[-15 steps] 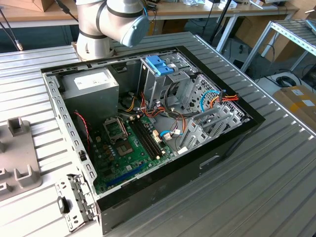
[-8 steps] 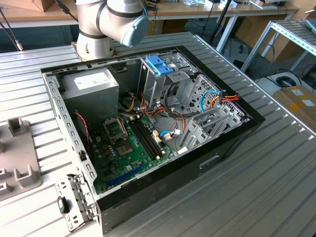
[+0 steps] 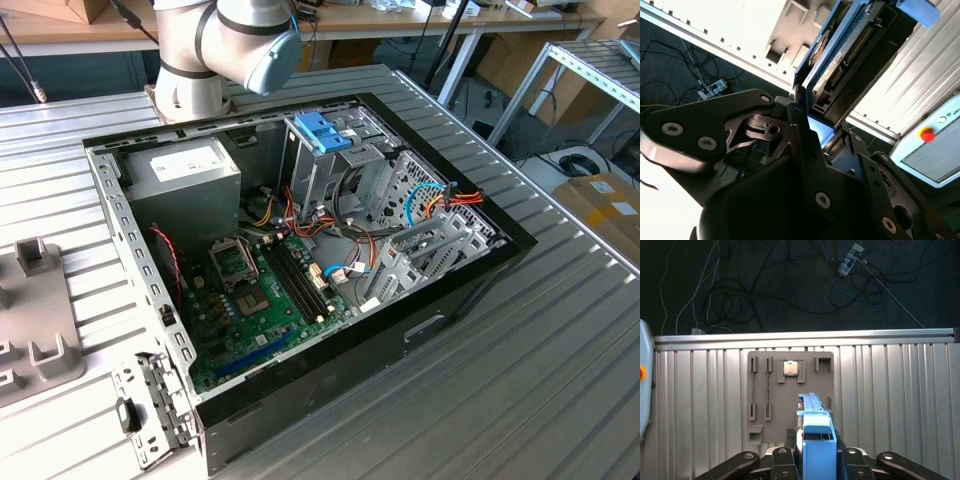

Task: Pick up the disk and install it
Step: 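Pick up the disk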

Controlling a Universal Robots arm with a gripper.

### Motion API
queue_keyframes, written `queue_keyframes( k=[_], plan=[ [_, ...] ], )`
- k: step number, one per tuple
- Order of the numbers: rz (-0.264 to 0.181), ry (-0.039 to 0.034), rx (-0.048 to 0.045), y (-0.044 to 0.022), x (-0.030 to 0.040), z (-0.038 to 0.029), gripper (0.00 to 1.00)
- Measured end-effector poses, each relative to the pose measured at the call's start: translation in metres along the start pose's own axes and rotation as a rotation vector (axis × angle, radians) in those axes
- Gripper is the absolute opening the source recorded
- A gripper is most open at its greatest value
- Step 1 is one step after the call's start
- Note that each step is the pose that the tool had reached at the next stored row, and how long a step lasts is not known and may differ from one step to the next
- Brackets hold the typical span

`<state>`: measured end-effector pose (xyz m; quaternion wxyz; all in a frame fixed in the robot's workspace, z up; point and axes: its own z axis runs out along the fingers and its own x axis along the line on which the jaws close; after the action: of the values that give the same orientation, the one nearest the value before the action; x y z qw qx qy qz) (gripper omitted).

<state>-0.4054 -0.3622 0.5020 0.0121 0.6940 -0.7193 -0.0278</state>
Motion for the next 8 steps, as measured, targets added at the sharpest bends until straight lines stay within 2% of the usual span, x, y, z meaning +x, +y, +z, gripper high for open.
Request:
queue_keyframes(
  k=[8],
  plan=[
    [0.0, 0.0, -0.0001, -0.0021, -0.0001, -0.0001, 0.37]
  ],
)
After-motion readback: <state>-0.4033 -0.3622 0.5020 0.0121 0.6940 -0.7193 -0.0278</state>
